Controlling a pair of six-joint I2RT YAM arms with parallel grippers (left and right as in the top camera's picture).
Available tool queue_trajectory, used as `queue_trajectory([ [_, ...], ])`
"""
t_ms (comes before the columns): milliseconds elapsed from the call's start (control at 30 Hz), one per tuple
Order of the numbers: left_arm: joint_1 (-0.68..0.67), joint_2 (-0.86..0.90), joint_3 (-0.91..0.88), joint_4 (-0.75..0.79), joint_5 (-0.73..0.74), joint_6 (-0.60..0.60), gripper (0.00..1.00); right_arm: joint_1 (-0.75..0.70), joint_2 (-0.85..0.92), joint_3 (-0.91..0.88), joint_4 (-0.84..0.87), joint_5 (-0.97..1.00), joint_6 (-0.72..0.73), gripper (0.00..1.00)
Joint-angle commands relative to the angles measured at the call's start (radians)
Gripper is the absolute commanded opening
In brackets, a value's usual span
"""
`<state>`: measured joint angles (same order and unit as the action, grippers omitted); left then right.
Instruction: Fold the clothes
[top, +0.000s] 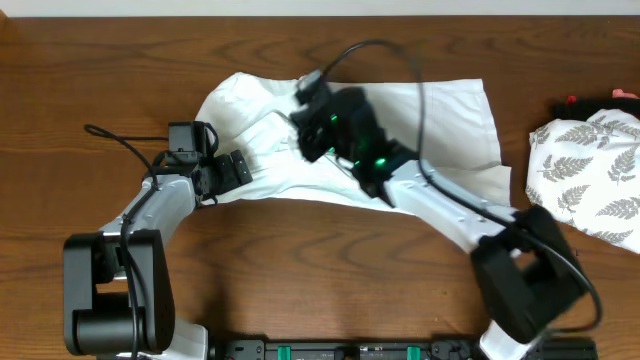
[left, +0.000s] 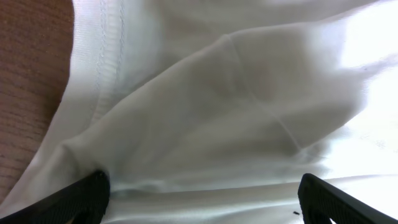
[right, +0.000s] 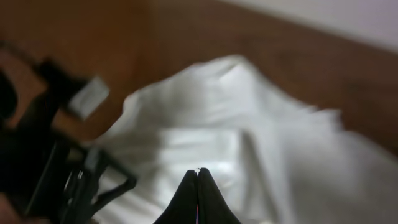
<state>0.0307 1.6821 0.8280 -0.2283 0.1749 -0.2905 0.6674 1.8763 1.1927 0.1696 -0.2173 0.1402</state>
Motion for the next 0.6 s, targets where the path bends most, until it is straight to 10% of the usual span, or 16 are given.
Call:
queue_trajectory([
  [0,0.014,0.065,-0.071,-0.053,-0.064,-0.018,0.98,0.039,0.079,-0.009,0.001,-0.027,-0.023,0.02],
  [567,0.014,0.065,-0.071,-0.06,-0.064,-0.018,0.98,0.006,0.264,-0.009,0.061,0.389,0.143,0.03],
])
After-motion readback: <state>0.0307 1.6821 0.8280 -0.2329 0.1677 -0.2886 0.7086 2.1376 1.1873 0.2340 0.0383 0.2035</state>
